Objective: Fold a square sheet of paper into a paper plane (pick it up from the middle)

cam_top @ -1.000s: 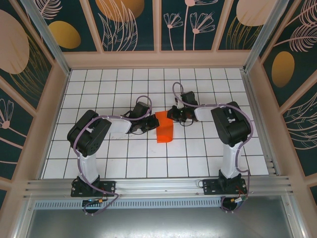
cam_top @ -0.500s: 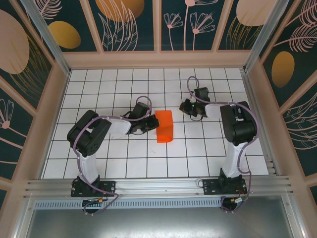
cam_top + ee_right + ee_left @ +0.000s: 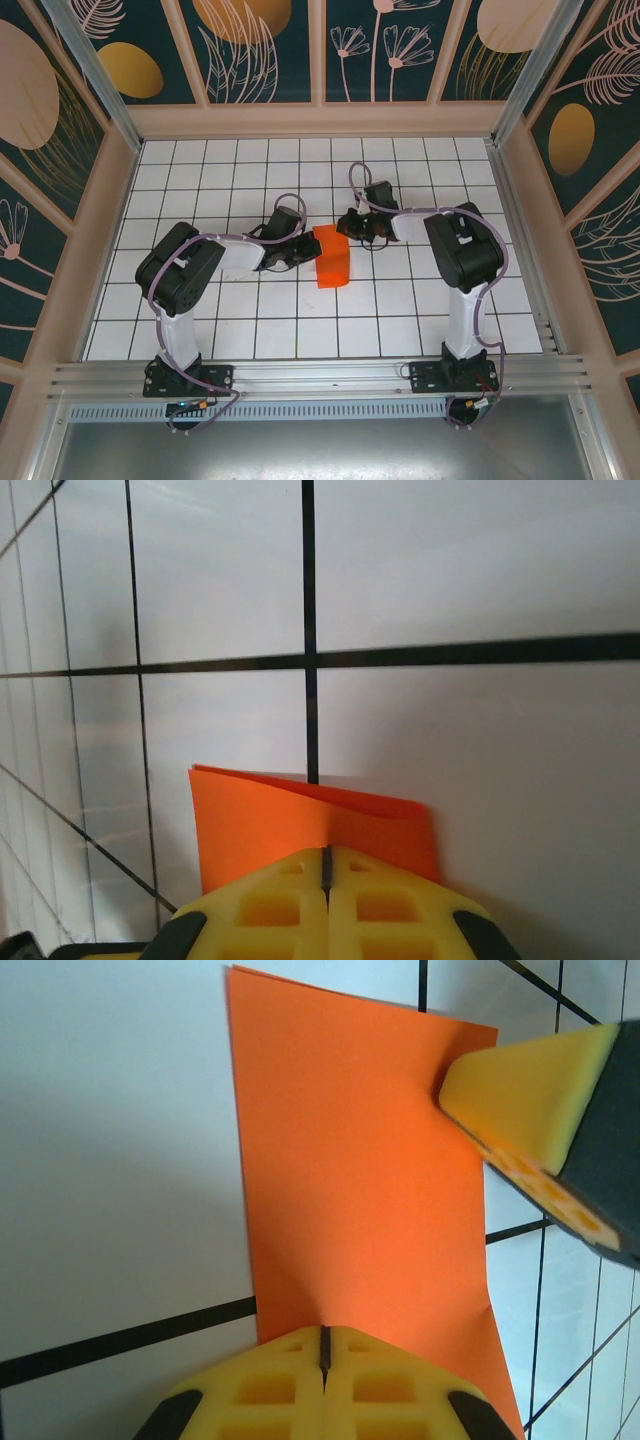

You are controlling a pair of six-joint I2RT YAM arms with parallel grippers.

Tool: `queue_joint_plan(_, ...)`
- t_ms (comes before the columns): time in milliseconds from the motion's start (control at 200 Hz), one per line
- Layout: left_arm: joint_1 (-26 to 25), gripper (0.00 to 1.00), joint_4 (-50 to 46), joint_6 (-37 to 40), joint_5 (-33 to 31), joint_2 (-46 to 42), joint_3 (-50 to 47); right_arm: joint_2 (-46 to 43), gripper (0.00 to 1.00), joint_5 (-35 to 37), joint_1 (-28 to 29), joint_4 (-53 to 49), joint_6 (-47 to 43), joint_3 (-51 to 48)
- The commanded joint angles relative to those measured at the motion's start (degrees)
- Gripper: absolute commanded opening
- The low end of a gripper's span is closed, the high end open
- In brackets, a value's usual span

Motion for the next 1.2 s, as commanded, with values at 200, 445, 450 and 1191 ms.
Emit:
queue_joint_plan(200,-0.1,0.00,-16.8,1.5,-7.2,6.8,-5.4,2.1,0.00,9.1,-6.0,-5.9,1.5,6.5)
queue_joint_plan(445,-0.1,0.00,-16.0,1.4,-7.1,7.0,-5.3,-10.6,0.00,0.9,-2.9,-5.4,-2.6,-2.5)
queue_joint_plan(450,-0.1,0.00,-15.9,1.4,-7.2,7.0,-5.3,-10.7,0.00,0.7,-2.8,-5.4,-2.6,-2.8)
queue_joint_plan(1191,-0.1,0.00,-15.3,1.3,-7.6,7.2,-5.3,-8.0,0.00,-3.4,3.9,-12.2,-5.1,-8.0)
